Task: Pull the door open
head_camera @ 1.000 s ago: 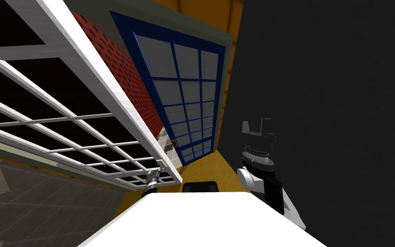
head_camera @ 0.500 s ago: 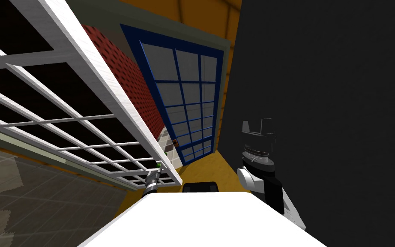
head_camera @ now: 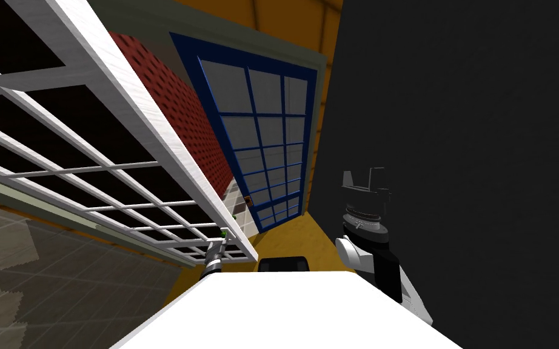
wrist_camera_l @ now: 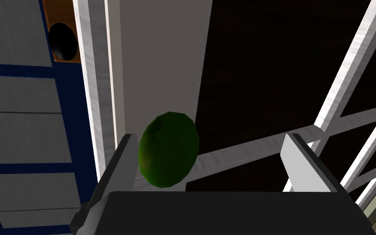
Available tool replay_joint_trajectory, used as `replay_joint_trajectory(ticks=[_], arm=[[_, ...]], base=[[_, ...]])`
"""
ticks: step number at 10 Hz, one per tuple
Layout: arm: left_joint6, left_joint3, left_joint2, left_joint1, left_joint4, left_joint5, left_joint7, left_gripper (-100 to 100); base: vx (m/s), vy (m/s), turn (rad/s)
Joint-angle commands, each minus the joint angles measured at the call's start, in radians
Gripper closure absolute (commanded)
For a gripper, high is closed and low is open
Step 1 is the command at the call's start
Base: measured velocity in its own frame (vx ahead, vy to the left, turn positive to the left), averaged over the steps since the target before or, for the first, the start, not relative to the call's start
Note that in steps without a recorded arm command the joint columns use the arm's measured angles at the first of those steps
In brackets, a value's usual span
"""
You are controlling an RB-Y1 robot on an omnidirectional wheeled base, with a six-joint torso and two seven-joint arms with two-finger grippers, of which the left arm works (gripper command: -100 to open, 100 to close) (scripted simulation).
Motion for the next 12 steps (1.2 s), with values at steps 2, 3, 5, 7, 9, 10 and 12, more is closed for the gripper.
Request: replay_joint_trajectory(ticks=[2, 3, 5, 7, 9, 10, 12], arm=[[0.009, 0.024, 0.024, 0.013, 0.025, 0.010, -0.001, 100], [0.009, 0.021, 0.033, 0.031, 0.029, 0.019, 0.046, 100], [0.009, 0.021, 0.033, 0.031, 0.029, 0.019, 0.046, 100], [0.009, 0.021, 0.033, 0.031, 0.029, 0.019, 0.046, 100], [0.009, 0.019, 0.038, 0.043, 0.030, 0.024, 0.078, 100], [0.009, 0.019, 0.038, 0.043, 0.030, 0.024, 0.078, 100], [0.008, 0.017, 0.044, 0.054, 0.031, 0.030, 0.110, 100]], base=[[0.000, -0.009, 0.001], [-0.049, -0.031, 0.040], [-0.060, -0.010, 0.025], [-0.016, 0.000, -0.005], [-0.028, 0.002, 0.008], [-0.040, -0.014, 0.003], [-0.057, -0.023, 0.042]])
